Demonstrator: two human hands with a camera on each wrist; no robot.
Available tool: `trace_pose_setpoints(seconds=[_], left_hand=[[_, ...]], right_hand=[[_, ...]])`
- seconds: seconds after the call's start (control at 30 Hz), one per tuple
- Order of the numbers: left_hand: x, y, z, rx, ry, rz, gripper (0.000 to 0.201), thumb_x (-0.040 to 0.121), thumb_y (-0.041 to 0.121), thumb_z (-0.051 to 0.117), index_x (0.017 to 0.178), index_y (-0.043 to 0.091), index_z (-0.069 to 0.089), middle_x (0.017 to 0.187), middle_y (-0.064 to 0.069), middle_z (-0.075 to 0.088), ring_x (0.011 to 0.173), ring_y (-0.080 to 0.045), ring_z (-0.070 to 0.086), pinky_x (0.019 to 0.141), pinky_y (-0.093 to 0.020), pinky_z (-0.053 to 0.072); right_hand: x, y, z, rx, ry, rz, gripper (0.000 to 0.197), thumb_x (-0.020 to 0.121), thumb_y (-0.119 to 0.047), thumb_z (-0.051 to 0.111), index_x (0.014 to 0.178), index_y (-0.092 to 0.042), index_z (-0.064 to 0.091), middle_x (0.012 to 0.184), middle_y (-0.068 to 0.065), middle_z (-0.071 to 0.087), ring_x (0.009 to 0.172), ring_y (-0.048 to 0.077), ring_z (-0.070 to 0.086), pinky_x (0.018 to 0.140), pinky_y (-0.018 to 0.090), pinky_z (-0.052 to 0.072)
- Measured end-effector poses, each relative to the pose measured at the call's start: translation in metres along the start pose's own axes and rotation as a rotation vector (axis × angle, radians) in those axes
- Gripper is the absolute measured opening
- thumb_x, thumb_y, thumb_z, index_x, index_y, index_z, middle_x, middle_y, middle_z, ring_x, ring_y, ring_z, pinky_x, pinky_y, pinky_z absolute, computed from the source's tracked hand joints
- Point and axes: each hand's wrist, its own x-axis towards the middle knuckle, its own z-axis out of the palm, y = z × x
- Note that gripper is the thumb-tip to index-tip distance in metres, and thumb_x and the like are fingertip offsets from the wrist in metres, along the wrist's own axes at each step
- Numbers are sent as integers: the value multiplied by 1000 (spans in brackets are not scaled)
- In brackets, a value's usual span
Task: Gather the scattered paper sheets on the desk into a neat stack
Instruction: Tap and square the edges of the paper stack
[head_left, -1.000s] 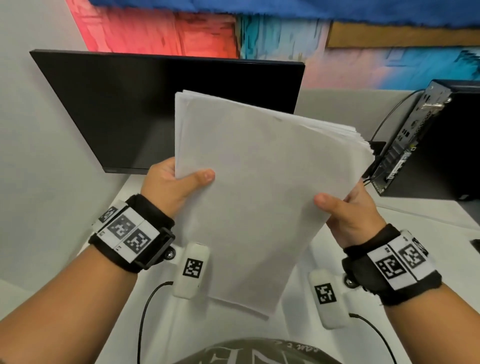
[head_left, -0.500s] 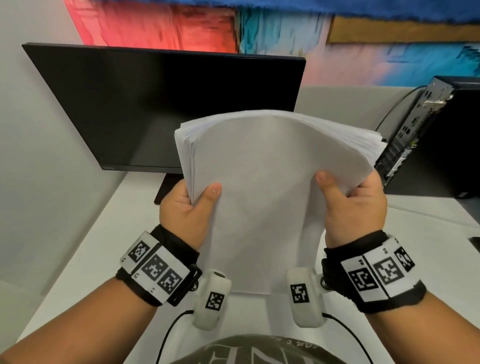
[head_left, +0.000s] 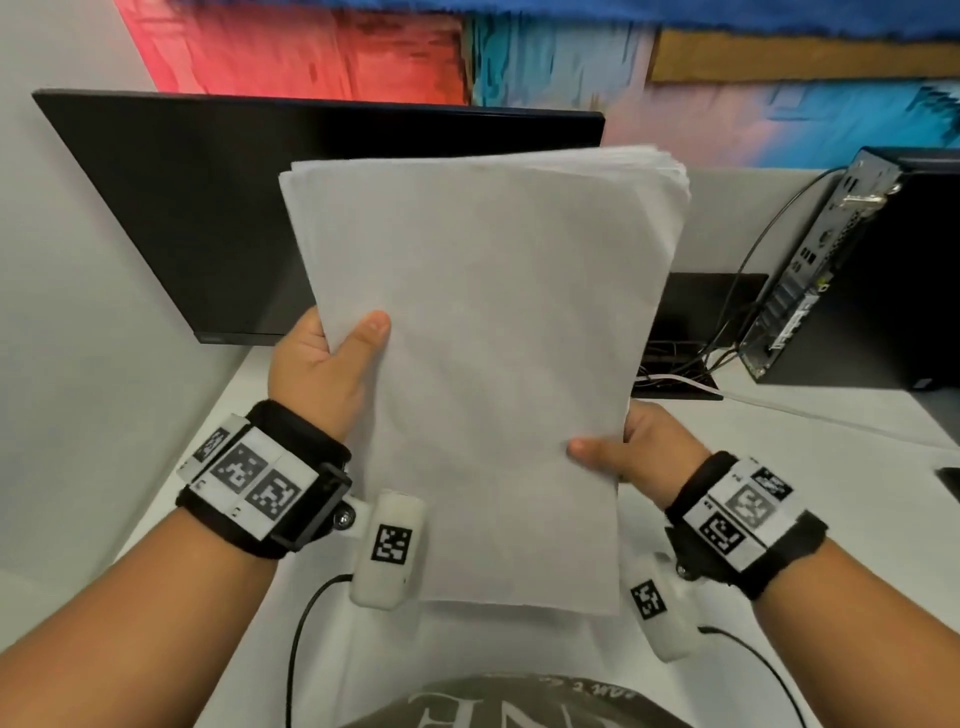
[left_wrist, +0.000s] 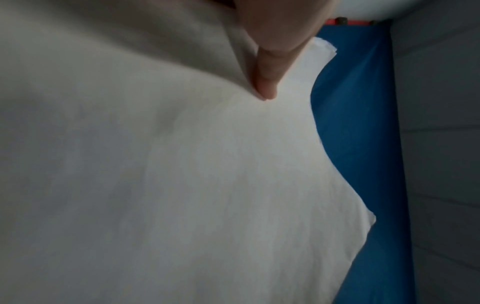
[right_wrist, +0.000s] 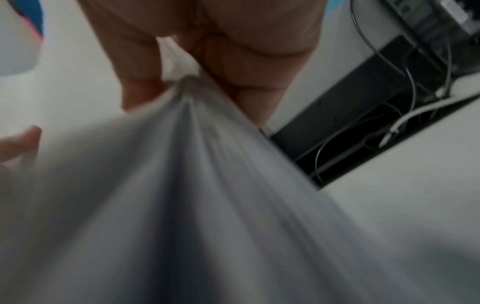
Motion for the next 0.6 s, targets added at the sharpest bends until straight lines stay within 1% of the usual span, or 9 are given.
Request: trace_pose_setpoints(seconds=[0.07, 0.2, 0.27, 0.3, 0.37, 0.4, 0.47, 0.53, 0.6], left_hand=[[6, -6, -3, -52, -80, -92, 20, 70, 38, 70, 90, 35, 69, 96, 9, 74, 97, -16, 69, 83, -33, 55], [9, -28, -14, -73, -301, -417, 29, 71, 16, 69, 100, 21, 66, 100, -1, 75, 84, -15, 72, 68, -27, 60], [0, -41, -17, 17, -434, -581, 20, 81, 9, 68, 99, 17, 66, 110, -6, 70, 78, -13, 73, 70, -27, 60], [-5, -46, -16, 46, -455, -614, 16, 85, 7, 63, 97, 18, 66, 111, -7, 69, 77, -14, 72, 74, -29, 59], [-14, -54, -8, 71, -361, -567, 17, 88, 8, 60, 91, 22, 67, 106, -4, 71, 82, -18, 71, 84, -35, 57], [-19, -55, -2, 101, -279, -502, 18, 88, 8, 61, 87, 25, 67, 98, 0, 72, 83, -17, 69, 86, -35, 54], [-28, -51, 12, 181, -149, -350, 19, 88, 11, 62, 81, 28, 64, 82, 13, 66, 77, -5, 64, 74, -17, 52], [-38, -46, 25, 208, -100, -259, 12, 89, 13, 61, 86, 25, 64, 78, 18, 63, 72, 2, 60, 55, -1, 46], [-44, -42, 32, 209, -85, -200, 13, 86, 13, 65, 91, 24, 62, 81, 18, 62, 75, 2, 60, 54, 0, 47]], right_hand=[[-3, 9, 6, 104, 60, 45, 24, 81, 4, 63, 88, -19, 67, 73, -6, 76, 67, 9, 72, 60, 22, 56], [-6, 8, 11, 269, 147, 39, 23, 84, 6, 58, 88, -17, 64, 65, -5, 75, 58, 9, 71, 51, 20, 55], [-7, 7, 13, 267, 219, 23, 24, 85, 3, 59, 88, -20, 64, 65, -6, 74, 57, 7, 70, 50, 18, 54], [-7, 6, 15, 252, 263, 14, 24, 85, 1, 60, 88, -22, 63, 68, -6, 74, 59, 7, 70, 50, 17, 54], [-5, 4, 19, 199, 355, -19, 24, 85, -5, 62, 86, -29, 62, 77, -8, 71, 67, 8, 69, 52, 12, 53], [-4, 3, 22, 172, 398, -40, 25, 86, -6, 61, 84, -31, 61, 80, -9, 68, 71, 7, 66, 52, 8, 51], [-3, 0, 28, 123, 474, -78, 20, 88, -8, 58, 86, -28, 58, 80, -15, 61, 73, 0, 59, 51, 4, 47], [-2, -3, 33, 62, 496, -124, 20, 90, -10, 55, 99, -28, 51, 83, -21, 56, 76, -7, 54, 57, 5, 44], [-1, -2, 34, 26, 500, -175, 28, 89, -11, 56, 106, -30, 43, 86, -23, 53, 78, -10, 51, 62, 5, 42]])
